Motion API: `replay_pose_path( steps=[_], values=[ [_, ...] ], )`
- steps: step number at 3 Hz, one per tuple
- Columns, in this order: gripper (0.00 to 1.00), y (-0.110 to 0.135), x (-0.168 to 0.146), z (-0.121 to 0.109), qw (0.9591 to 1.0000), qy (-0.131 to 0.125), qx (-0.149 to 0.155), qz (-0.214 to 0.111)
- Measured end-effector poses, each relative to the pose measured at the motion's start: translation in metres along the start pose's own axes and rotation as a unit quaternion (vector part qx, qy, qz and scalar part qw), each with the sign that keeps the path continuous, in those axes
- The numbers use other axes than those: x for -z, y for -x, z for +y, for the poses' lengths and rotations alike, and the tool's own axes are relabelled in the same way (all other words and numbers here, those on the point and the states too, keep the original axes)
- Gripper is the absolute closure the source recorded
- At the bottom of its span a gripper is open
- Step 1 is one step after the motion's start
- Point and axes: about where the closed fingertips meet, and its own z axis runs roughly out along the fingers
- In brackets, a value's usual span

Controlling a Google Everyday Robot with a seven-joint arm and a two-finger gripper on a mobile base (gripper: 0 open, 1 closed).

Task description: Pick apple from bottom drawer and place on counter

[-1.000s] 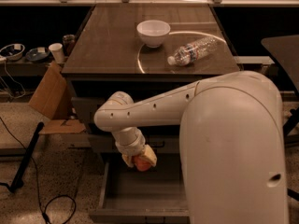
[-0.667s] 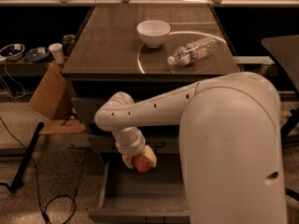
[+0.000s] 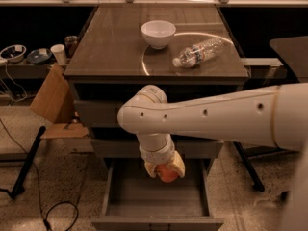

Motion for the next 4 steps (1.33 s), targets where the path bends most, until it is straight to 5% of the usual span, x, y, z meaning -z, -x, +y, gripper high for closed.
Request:
replay_pose_path(
  steps=[1, 2, 4],
  values=[
    [1.0, 0.013, 0.074, 0.056, 0.9986, 0.0, -0.03, 0.043],
    [1.0, -0.011, 0.168, 0.094, 0.9909, -0.013, -0.077, 0.109],
    [1.0, -0.055, 0.261, 0.088, 0.9764, -0.058, -0.102, 0.181]
  ],
)
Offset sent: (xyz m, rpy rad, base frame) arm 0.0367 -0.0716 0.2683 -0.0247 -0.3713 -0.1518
